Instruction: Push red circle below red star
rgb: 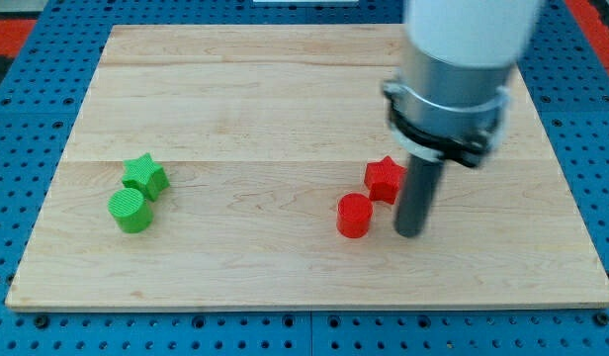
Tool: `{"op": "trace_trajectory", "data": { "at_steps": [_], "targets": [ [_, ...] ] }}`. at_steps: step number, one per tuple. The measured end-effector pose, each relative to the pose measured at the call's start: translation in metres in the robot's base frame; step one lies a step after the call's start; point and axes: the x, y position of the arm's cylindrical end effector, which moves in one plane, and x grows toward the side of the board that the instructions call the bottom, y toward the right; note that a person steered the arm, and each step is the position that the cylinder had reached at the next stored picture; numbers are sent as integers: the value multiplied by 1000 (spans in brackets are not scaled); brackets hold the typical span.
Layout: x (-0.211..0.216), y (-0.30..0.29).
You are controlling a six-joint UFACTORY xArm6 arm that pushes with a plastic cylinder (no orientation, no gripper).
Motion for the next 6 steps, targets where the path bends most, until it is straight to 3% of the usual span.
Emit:
{"op": "trace_trajectory", "data": {
  "at_steps": [1, 3, 4, 5, 6],
  "targets": [
    [-20, -51],
    [19, -76],
    [-15, -151],
    [-55, -148],
    [-49, -63]
  ]
}}
